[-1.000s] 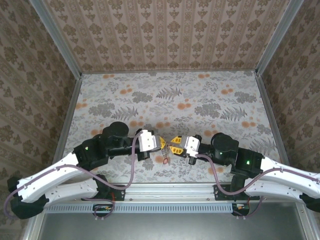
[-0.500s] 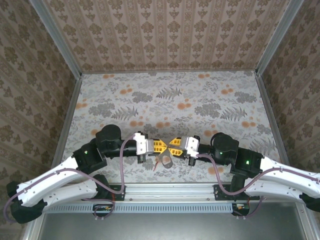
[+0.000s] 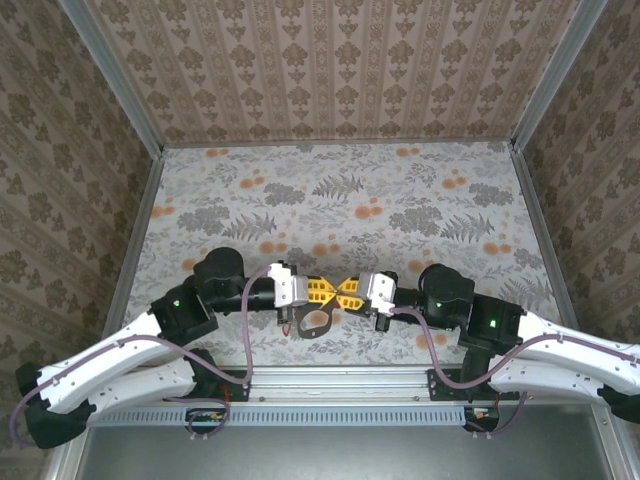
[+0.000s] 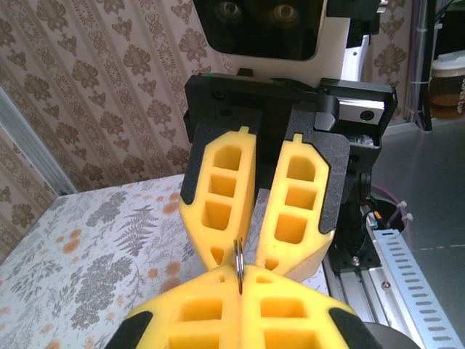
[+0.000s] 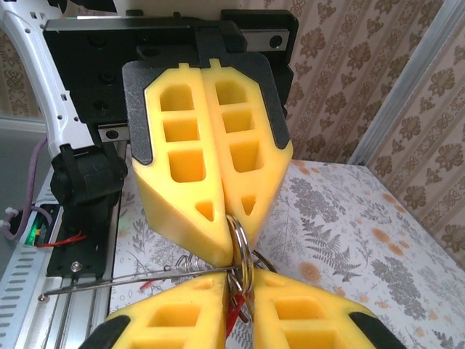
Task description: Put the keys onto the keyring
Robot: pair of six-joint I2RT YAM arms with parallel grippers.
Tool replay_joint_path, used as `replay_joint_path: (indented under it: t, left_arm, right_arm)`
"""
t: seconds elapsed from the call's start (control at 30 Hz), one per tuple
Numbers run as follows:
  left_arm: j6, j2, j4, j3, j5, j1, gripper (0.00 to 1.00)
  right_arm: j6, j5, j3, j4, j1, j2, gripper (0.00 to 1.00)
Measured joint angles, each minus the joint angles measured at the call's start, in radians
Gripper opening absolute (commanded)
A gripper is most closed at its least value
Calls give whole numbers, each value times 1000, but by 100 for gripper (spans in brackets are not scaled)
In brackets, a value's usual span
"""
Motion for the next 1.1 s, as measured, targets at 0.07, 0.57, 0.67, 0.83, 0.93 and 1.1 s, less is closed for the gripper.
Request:
replay_joint_path:
  t: [0.07,0.57,0.67,0.83,0.93,1.1]
  left_arm:
    - [-1,6,16,1,9,0,0]
    - [10,93,-313,209,-126,-59,30]
    - [25,127,-398,280,-189,-80,27]
    - [43,167,-465,323,-252,-87,27]
    - [49,194,-485,323,-273,-87,27]
    - [61,222,-512,323,-293,-87,21]
  right_arm:
    - [0,0,0,-1,0,-16,15]
    - [-7,78,7,-66,0,-23,5]
    - [-8,116,19,-96,0,2,5]
    - [-12,142,29,-129,0,35,5]
    - [-16,142,29,-135,0,37,5]
    - [-27,134,29,-135,0,37,5]
